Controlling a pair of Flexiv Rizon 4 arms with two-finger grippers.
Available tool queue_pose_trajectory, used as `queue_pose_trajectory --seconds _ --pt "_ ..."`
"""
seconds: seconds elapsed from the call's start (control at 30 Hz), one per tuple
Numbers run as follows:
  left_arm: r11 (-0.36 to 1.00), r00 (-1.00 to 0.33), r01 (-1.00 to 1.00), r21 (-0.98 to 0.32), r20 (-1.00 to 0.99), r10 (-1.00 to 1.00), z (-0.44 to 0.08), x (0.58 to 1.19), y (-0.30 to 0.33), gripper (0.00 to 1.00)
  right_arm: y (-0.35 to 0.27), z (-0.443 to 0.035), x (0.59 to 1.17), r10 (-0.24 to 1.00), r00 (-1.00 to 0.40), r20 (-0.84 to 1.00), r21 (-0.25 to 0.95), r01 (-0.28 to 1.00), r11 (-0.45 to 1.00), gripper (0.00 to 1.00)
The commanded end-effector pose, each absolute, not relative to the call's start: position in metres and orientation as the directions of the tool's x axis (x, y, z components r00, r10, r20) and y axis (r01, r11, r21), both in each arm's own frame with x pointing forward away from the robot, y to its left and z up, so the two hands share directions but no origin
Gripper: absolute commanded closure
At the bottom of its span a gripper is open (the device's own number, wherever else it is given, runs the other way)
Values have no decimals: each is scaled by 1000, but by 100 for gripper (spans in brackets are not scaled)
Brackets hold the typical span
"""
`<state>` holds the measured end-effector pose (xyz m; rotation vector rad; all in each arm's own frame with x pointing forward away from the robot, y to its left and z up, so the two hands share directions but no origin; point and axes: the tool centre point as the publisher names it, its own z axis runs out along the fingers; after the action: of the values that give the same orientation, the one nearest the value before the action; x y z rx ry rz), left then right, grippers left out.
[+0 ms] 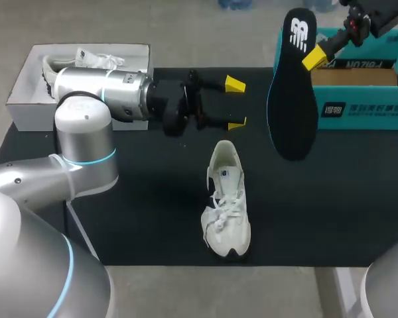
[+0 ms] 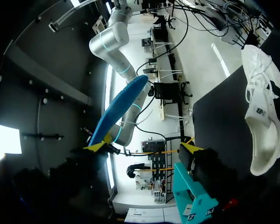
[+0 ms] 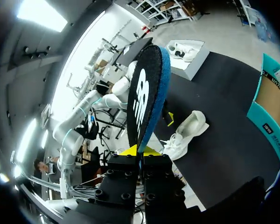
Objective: Take the shoe out of the shoebox, open the shoe tongue, remove and reinsert the insole, then place the shoe into the shoebox
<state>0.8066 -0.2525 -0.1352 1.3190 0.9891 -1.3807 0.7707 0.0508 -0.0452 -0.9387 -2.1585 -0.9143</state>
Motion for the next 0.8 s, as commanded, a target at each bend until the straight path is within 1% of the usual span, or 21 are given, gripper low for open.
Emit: queue_pose_trajectory --seconds 0.03,0.17,0.4,0.6,0.8 --pt "-206 38 977 58 -994 -104 -135 804 -247 0 68 -67 784 255 -521 814 343 787 513 100" --pt "-198 39 978 58 -994 -97 -137 805 -241 0 73 -90 792 212 -488 847 337 801 495 100" --pt "-180 50 981 66 -994 -93 -136 806 -233 0 83 -121 805 182 -423 887 288 819 497 100" --pt "-157 112 980 120 -992 -58 -141 803 -233 0 101 -127 813 144 -418 897 293 805 516 100" --pt "-148 136 979 141 -990 -39 -146 799 -240 0 116 -129 816 121 -416 901 291 788 543 100"
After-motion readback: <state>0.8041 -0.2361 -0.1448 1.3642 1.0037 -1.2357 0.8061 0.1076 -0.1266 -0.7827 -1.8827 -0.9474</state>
